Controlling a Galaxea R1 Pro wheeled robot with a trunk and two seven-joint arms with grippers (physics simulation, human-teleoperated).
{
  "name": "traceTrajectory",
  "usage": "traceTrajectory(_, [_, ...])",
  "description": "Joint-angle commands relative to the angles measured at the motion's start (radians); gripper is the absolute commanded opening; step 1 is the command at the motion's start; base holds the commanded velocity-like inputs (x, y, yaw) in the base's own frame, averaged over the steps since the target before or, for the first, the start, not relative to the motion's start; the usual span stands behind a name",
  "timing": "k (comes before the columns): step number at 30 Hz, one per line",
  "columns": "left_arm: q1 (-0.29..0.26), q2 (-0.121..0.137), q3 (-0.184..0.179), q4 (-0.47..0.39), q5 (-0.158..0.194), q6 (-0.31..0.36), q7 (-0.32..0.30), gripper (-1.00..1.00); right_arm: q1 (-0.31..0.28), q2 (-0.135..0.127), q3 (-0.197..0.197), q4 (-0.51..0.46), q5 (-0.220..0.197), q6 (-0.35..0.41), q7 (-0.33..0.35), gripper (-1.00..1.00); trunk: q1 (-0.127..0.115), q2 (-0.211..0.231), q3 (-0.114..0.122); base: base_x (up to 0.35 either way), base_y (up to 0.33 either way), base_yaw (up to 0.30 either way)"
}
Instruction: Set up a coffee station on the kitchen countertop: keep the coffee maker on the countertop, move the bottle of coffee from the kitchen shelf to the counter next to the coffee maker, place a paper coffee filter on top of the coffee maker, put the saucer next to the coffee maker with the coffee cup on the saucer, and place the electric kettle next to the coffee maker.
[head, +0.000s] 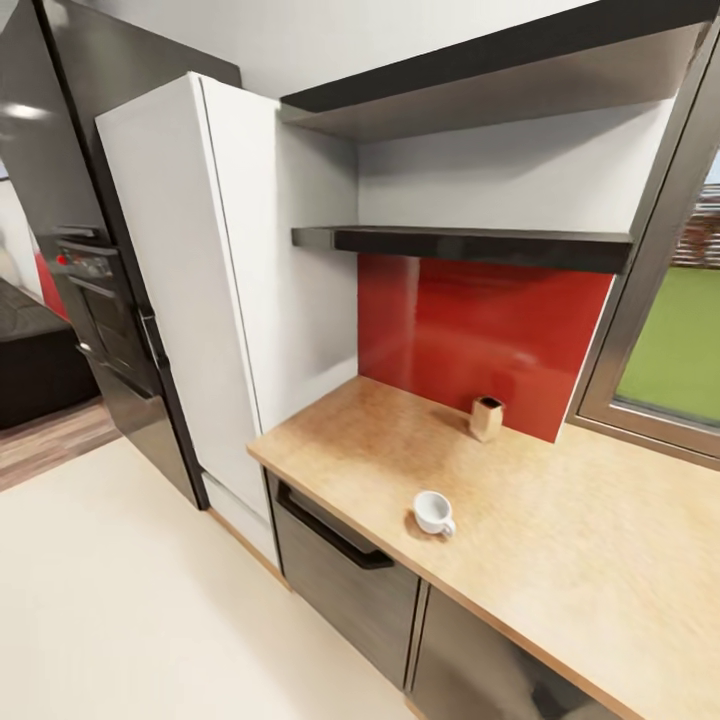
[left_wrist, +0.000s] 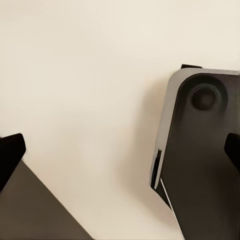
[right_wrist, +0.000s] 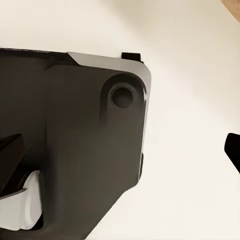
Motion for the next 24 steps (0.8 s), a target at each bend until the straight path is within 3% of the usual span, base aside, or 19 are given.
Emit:
traceTrajectory(1, [0.0,0.0,0.006,-0.001,-0.01,-0.002,0.003,1.0,0.0,-0.001,0.008,-0.002,-0.01,0.006,0.002,1.0,0.001,-0.002,-0.001,0.231,0.273,0.0])
traceTrajectory(18, [0.0,-0.002,0.006,-0.001,-0.01,-0.001,0.003,1.0,0.0,-0.001,0.008,-0.002,-0.01,0.006,0.003,1.0,0.001,-0.002,0.008,0.218,0.279,-0.001])
traceTrajectory(24, [-0.001,-0.005,0.005,-0.001,-0.011,0.0,0.003,1.0,0.0,-0.001,0.008,-0.003,-0.011,0.006,0.005,1.0,0.001,-0.002,0.008,0.215,0.28,-0.179])
